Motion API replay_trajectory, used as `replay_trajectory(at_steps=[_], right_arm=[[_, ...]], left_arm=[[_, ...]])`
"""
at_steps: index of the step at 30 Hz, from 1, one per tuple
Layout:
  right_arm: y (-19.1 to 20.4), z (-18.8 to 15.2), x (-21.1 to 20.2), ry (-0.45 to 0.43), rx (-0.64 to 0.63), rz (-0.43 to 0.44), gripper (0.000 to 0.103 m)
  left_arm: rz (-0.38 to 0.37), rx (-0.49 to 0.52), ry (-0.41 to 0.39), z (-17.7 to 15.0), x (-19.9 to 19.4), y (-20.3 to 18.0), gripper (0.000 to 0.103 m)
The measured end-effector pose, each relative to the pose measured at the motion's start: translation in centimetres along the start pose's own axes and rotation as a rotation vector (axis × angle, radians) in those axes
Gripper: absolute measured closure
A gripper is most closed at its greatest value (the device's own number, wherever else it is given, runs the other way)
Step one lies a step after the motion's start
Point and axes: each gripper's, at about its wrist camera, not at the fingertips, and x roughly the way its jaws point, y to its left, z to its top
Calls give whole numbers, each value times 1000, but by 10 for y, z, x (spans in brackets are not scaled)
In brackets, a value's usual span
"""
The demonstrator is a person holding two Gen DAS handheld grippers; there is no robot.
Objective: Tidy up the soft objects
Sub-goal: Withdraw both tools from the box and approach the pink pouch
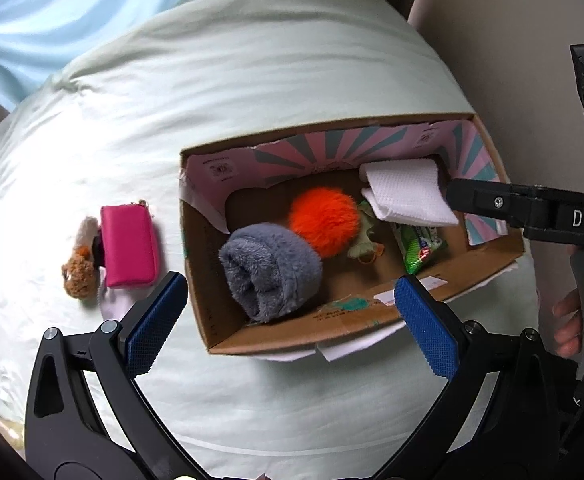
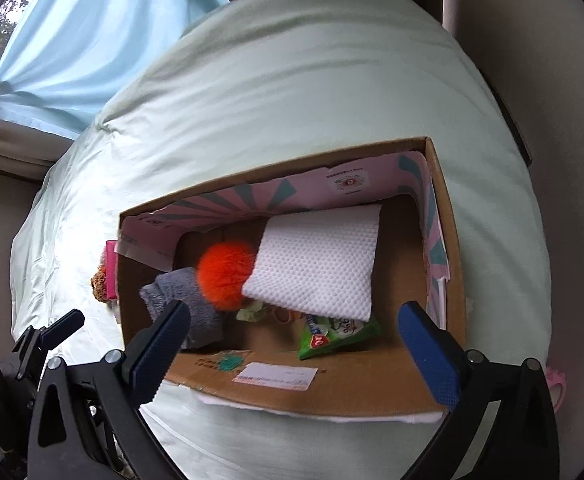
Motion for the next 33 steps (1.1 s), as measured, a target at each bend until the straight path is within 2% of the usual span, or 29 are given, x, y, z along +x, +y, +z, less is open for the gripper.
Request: replay_trajectory(at_steps=[6, 11, 17, 25, 30, 33], right_arm=[[21, -9, -27, -19, -15, -9, 0], [46, -22, -62, -91, -53, -39, 0], [89, -44, -102, -167, -125, -78, 0], [160, -83, -146, -278, -159, -81, 0], [213, -111, -158, -331, -159, -49, 0], [241, -124, -156, -365, -159, -4, 0]], left_arm=[[-21, -10, -51, -8, -39, 7, 0], [-28, -13, -112, -19, -81, 21, 0], [-32, -15, -179, -42, -132, 54, 0], [-18, -26, -257, -86, -192, 127, 0], [21, -43, -299, -115, -223, 186, 0], [15, -56, -315, -128, -234, 223, 0]])
